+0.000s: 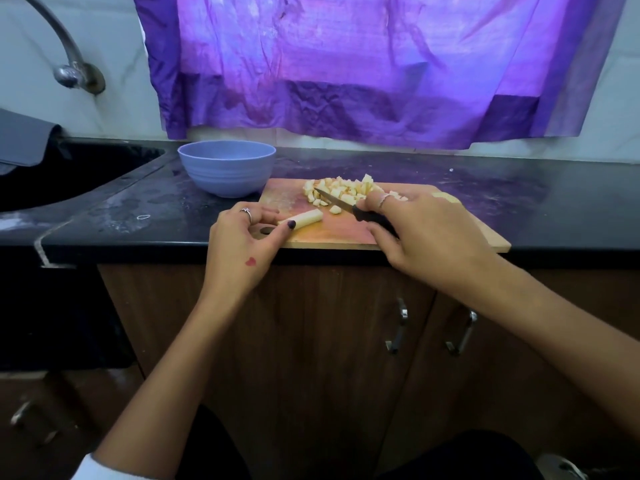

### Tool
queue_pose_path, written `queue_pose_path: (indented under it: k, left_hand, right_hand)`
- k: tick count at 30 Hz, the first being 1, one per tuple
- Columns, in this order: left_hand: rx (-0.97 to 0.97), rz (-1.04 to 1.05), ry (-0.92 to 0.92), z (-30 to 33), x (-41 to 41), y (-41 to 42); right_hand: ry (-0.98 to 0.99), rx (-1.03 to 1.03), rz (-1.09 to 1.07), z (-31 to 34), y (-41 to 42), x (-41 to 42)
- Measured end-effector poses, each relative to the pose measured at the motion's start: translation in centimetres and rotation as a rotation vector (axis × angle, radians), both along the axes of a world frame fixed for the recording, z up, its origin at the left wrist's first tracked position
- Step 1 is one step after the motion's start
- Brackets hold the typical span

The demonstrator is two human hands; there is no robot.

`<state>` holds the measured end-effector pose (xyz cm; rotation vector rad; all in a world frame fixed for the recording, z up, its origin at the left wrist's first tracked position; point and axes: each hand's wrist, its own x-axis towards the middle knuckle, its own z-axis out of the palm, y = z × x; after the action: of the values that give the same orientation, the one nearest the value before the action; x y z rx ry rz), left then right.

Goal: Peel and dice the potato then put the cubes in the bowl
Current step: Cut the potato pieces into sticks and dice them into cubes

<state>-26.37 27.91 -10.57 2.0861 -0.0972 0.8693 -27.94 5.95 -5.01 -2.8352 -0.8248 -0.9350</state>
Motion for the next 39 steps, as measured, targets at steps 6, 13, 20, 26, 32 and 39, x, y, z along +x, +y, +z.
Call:
queue_pose_path:
  k: [6, 13, 20, 26, 32, 39]
  left_hand:
    - [-0.013, -0.004, 0.012, 0.1, 0.1, 0.0]
    - [-0.012, -0.015, 0.026, 0.1, 0.2, 0.1]
    - [-0.022, -0.025, 0.013, 0.1, 0.0, -0.1]
    - [-0.059, -0.107, 0.031, -0.1, 0.0, -0.5]
    - [-0.059, -0.097, 0.027, -0.1, 0.0, -0.6]
    - [-0.055, -0.125, 0.044, 0.0, -0.1, -0.6]
  right_hand:
    - [0.193, 0.242, 0.065, -0.7, 0.0, 0.3]
    - [0.265, 0.255, 0.062, 0.3, 0.7, 1.2]
    - [0.174, 0.088, -0.007, -0.4, 1.6, 0.8]
    - [0.208, 0.322, 0.053, -1.3, 0.0, -0.1]
    - [0.252, 0.345, 0.073, -1.1, -0.2, -0.2]
    - [0.301, 0.375, 0.096, -0.8, -0.2, 0.6]
